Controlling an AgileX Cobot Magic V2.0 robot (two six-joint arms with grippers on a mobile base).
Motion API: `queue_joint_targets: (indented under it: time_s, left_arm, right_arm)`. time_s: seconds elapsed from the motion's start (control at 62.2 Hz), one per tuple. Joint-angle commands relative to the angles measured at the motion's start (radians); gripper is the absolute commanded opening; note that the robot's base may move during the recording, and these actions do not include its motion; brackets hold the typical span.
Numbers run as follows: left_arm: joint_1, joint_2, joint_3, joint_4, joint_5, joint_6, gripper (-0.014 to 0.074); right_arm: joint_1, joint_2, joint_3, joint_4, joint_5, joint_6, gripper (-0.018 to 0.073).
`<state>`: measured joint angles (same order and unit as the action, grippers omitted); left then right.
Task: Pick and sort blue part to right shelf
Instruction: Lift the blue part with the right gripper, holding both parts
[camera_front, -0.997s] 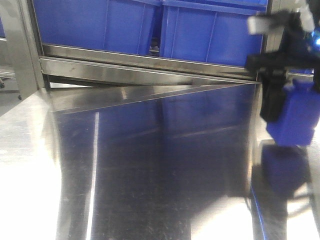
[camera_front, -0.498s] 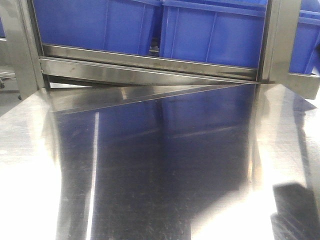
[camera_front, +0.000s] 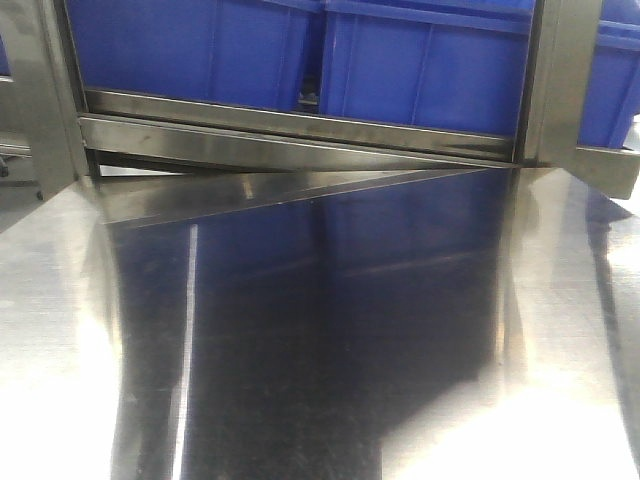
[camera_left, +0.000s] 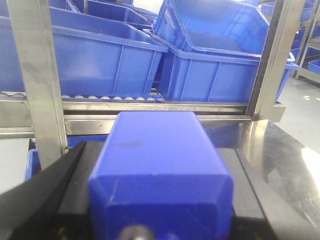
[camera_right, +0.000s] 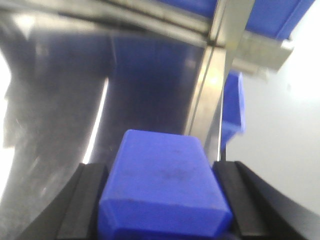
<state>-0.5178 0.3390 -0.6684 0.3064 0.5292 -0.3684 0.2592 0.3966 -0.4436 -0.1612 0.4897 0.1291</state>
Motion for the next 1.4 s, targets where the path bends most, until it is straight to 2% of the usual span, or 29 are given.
queue_joint_targets:
  time_s: [0.0,0.338,1.383]
  left_arm:
    - [-0.007,0.007,-0.027,0.011,-0.089,-0.003,0.024]
    - [-0.007,0.007,-0.027,0.011,-0.089,-0.003,0.024]
    - [-0.007,0.007,-0.027,0.011,-0.089,-0.003,0.024]
  right_arm:
    - [-0.001,-0.09,-0.014,-0.027,-0.11,-0.001,0.0144]
    - [-0.001,-0.322,-0.016,-0.037,-0.202,-0.001,0.0144]
    - [-0.001,-0.327,-0.016,-0.037,-0.216,-0.001,0.0144]
